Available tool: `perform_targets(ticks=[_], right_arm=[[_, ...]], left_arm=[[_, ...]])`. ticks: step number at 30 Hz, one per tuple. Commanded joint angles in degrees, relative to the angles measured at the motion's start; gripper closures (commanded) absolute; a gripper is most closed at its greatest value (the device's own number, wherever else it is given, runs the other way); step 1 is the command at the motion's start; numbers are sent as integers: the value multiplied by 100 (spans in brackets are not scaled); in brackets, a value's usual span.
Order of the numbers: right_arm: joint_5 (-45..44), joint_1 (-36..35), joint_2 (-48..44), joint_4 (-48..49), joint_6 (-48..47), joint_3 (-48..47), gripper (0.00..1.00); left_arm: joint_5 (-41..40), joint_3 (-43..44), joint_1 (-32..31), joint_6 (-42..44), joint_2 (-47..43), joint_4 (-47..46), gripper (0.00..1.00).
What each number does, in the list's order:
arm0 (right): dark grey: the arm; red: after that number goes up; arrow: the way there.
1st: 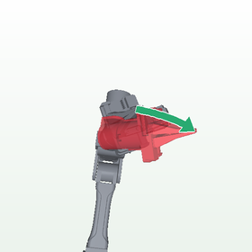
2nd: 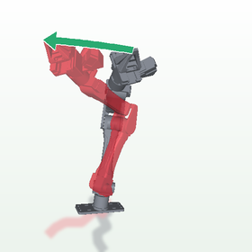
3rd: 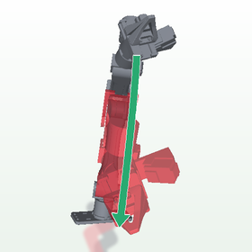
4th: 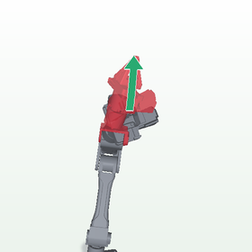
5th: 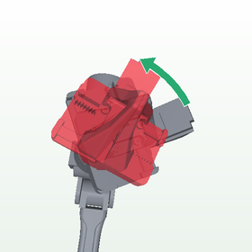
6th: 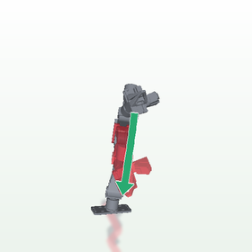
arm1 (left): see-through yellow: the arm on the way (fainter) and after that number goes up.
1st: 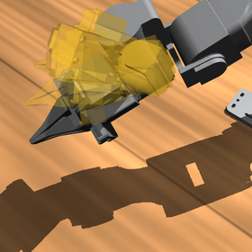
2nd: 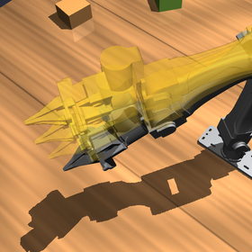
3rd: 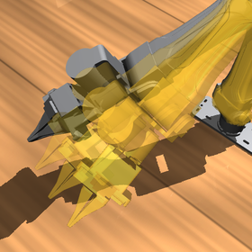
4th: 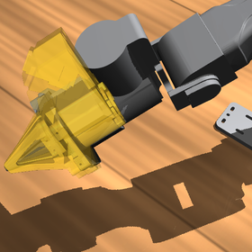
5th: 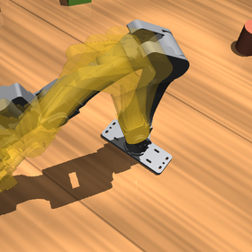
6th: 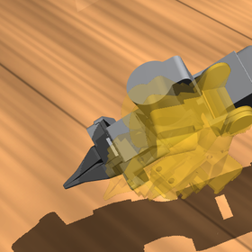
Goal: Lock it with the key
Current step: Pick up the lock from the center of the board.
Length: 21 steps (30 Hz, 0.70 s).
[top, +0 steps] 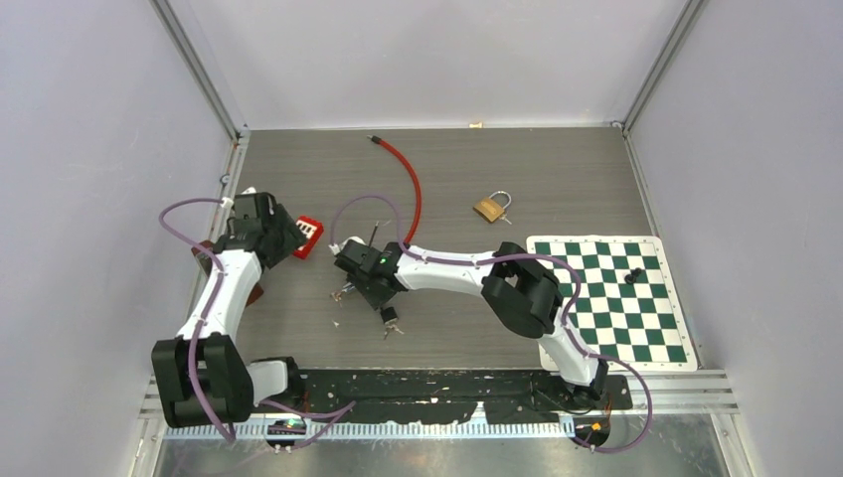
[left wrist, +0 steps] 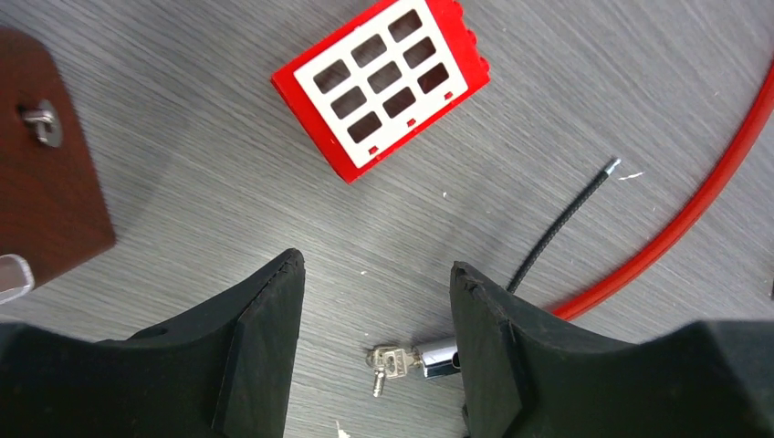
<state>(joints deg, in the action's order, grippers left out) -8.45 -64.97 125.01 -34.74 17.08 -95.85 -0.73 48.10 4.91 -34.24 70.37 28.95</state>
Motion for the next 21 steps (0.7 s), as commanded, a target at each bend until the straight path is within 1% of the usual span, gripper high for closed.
perform_targets(ticks=[1,4,6,8,9,10,14,18,19,21], right_arm=[[422,68,148,-682,0,-381,75],[714,156,229,-955,9,-554,74],[759,209,298,-1053,22,-638,74],[765,220,364,-1133,10,-719,82],[910,221,396,-1167,-22,-752,91],[922,226,403,-1224,-43,-843,94],[953,295,162,-1237,-233,-1287,95],[1722,539,-115,-1279,-313,-1953,95],[2057,587,-156,-1298,-300,-2101,95],[2494,735,-309,-1321,-272,-2171,95]], left_arm=[[-416,207,18,109,-344,-183,41],[-420,247,17,162,-442,-153,41],[-429,228,19,168,-519,-148,41],[-423,218,19,170,-585,-153,41],[-401,210,19,164,-625,-157,41],[-364,202,18,150,-655,-172,41],[-171,251,16,141,-746,-184,40],[300,325,19,130,-832,-210,39],[407,350,19,128,-864,-195,39],[651,410,19,104,-938,-167,39]])
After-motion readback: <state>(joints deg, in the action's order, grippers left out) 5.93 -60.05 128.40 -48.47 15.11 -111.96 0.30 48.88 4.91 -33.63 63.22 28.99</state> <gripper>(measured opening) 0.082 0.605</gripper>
